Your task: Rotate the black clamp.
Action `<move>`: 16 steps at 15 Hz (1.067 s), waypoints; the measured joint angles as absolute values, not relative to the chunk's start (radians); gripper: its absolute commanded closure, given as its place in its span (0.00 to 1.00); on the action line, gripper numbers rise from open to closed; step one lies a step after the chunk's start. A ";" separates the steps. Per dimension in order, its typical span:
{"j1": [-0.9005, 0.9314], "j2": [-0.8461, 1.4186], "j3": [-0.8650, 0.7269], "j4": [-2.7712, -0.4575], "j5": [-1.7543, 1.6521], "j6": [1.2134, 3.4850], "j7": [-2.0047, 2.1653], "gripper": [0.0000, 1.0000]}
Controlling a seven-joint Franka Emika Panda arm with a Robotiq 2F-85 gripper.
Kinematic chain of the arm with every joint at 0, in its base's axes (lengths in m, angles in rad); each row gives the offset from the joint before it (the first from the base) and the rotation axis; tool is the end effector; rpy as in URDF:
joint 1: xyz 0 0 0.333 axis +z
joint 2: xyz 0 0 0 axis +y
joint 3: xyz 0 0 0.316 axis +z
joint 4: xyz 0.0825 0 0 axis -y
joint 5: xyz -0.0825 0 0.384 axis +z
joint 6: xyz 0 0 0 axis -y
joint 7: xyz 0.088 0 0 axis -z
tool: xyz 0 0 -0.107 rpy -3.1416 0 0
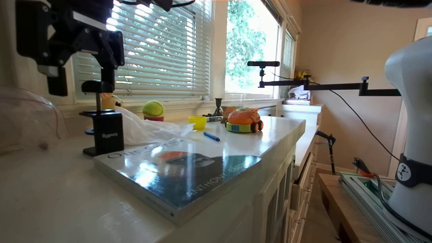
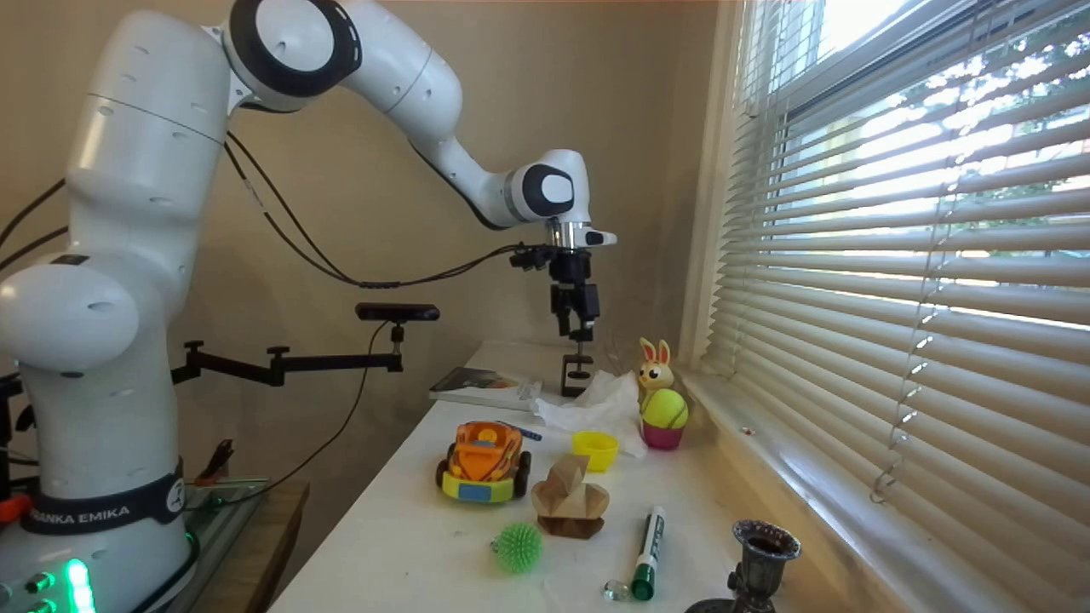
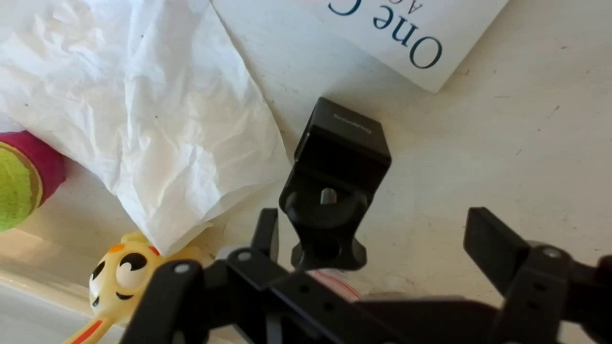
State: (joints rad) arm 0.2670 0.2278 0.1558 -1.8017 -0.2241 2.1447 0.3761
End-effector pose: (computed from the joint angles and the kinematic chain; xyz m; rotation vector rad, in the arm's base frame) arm 0.5830 0.2455 0.4322 3.0203 0.2291 0.2611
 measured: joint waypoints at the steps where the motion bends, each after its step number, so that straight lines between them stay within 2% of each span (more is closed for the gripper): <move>1: 0.266 0.228 0.156 -1.802 -0.224 2.145 0.376 0.00; 16: 0.250 0.208 0.153 -1.803 -0.199 2.144 0.367 0.00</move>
